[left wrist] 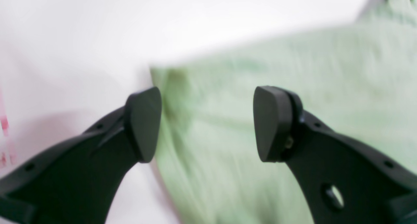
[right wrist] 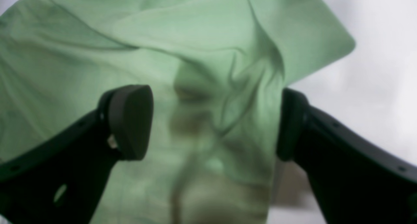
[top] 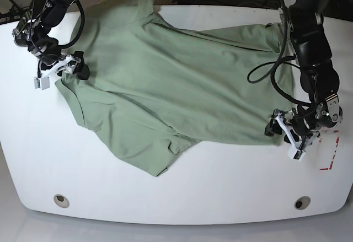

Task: Fold the T-shirt properly
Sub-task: 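Slide the left gripper along the shirt edge toward the right gripper, then grasp the shirt body with both grippers, pressing into the fabric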

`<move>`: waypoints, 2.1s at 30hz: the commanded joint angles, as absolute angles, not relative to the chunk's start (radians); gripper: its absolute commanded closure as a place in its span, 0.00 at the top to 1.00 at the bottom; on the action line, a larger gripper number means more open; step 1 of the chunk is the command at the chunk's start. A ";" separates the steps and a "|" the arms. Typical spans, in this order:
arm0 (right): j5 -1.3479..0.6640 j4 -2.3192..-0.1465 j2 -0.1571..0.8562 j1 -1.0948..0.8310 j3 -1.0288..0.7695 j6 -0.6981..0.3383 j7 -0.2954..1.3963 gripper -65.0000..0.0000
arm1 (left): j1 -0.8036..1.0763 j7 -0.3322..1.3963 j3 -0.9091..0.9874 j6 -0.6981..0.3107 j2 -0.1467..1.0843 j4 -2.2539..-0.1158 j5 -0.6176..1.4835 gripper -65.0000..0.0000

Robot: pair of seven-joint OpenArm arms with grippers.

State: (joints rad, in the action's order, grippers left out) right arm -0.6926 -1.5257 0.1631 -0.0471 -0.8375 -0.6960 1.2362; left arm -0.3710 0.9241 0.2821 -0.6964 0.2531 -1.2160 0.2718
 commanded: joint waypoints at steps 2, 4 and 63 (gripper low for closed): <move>-0.720 -1.546 0.177 -0.035 -0.842 -0.698 1.273 0.80 | -0.325 1.032 0.285 -0.698 0.289 -1.423 0.394 0.64; -0.719 -1.546 0.176 -0.036 -0.842 -0.698 1.274 0.80 | -0.248 1.098 0.285 -0.698 0.291 -1.538 0.458 0.64; -0.716 -1.845 0.180 -0.120 -0.717 -0.698 1.251 0.72 | 0.117 1.202 0.440 -0.690 0.252 -1.934 0.556 0.48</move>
